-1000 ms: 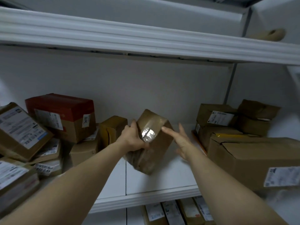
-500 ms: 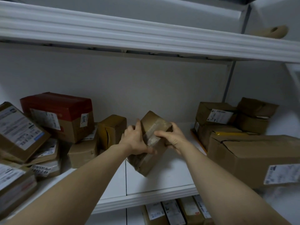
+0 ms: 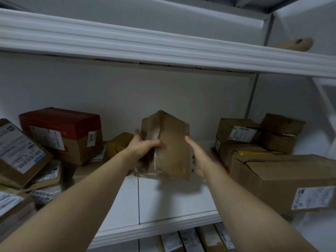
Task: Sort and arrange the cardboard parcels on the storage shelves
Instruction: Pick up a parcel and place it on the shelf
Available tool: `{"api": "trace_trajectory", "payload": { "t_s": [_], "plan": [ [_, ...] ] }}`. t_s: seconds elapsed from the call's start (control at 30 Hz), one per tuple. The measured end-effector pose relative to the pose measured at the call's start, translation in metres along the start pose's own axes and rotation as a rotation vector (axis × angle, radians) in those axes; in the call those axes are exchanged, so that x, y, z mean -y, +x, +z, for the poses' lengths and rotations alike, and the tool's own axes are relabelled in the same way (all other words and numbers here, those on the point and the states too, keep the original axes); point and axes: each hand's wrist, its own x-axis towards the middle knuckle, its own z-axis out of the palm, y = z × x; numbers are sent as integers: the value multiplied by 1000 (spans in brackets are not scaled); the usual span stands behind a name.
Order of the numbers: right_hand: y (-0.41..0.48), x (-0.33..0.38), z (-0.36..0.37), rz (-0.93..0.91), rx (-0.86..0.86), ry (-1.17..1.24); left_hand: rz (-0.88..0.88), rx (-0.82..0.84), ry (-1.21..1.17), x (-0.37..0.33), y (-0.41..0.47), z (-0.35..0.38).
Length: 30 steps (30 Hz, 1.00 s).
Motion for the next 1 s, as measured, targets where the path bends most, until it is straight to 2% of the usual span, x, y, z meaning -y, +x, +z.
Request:
{"api": "trace_trajectory", "payload": {
  "t_s": [0.1,0.23,0.37,0.43,0.5,0.57,0.63,0.7,0.87,0.93,1.0],
  "plan": [
    [-7,3,-4,71,112,16,-118,46,-156,-8,-1,-10],
    [-12,10,-7,76,281,69,-158,124,-224,-14,-9,-14],
    [-15,20,0,97,217,62,-127,113,-223,-17,-10,-17],
    [-16,27,4,125,121,36,13,-57,-81,-18,-2,-16],
    [-20,35,6,177,36,42,275,-144,251,-23,-1,-17],
    [-22,43,7,210,-3,83,541,-90,745,-27,-1,-14],
    [-24,50,10,216,-12,127,716,2,1195,-27,-4,-4],
    [-23,56,13,212,-18,141,792,47,1446,-24,-8,11],
    [-19,61,5,220,-39,149,975,-110,1594,-19,3,27],
    [-18,64,3,228,-52,169,1092,-184,1575,-17,8,32],
    [-16,67,5,222,-53,174,1125,-242,1484,-17,13,36]
  ]
}}
